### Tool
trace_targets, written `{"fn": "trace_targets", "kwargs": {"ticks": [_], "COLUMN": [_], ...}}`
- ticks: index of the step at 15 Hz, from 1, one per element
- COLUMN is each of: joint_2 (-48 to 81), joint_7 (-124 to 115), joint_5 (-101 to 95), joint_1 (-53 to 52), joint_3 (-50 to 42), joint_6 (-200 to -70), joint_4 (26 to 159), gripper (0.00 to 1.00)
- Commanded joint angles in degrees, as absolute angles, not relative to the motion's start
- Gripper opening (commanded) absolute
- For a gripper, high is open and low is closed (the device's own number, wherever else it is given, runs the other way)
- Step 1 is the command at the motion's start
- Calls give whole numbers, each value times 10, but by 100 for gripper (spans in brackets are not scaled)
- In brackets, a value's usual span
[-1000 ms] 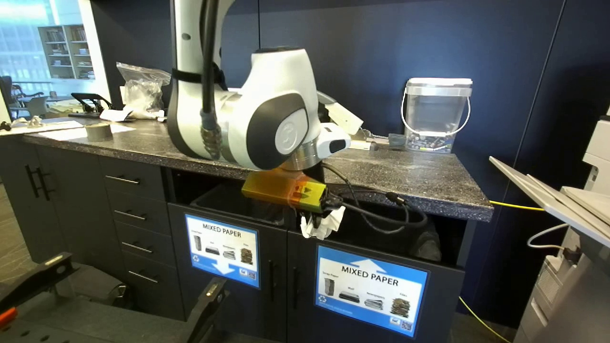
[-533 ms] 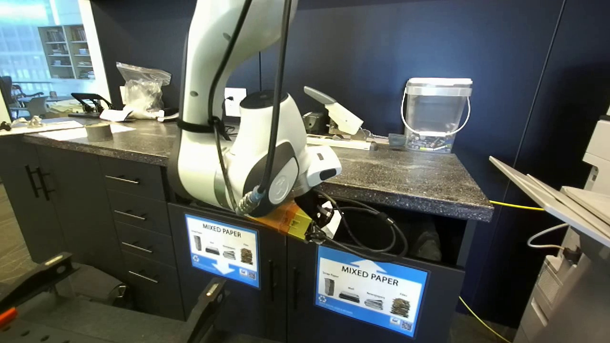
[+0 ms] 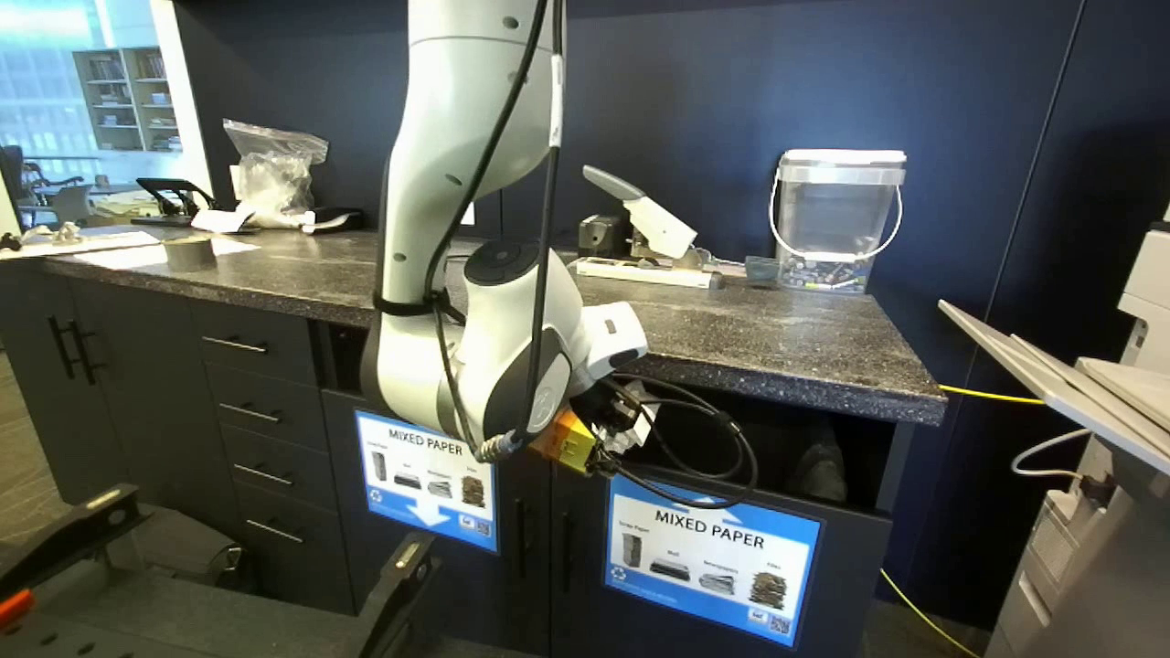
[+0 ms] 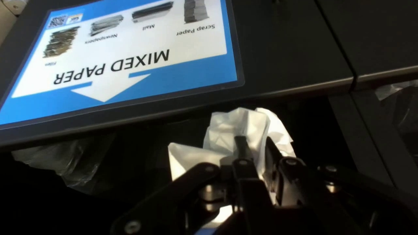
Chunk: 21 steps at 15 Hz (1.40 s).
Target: Remove all the paper trash from the base top and put them in the mixed paper bin on the right
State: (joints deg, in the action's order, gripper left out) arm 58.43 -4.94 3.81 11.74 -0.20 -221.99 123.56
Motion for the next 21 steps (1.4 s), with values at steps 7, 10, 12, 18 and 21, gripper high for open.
{"fn": "trace_targets", "kwargs": {"ticks": [7, 10, 12, 18, 21], "joint_2": [726, 748, 760, 784, 788], "joint_7": [-69, -64, -63, -59, -54], "joint_5": [104, 124, 134, 135, 128], "joint_1": [92, 88, 86, 88, 85], "joint_3": [-17, -24, -27, -30, -30], "joint_6": [-2250, -2244, -2242, -2235, -2228], "joint_4": [1047, 1007, 986, 944, 935], "gripper": [14, 14, 14, 51, 74]}}
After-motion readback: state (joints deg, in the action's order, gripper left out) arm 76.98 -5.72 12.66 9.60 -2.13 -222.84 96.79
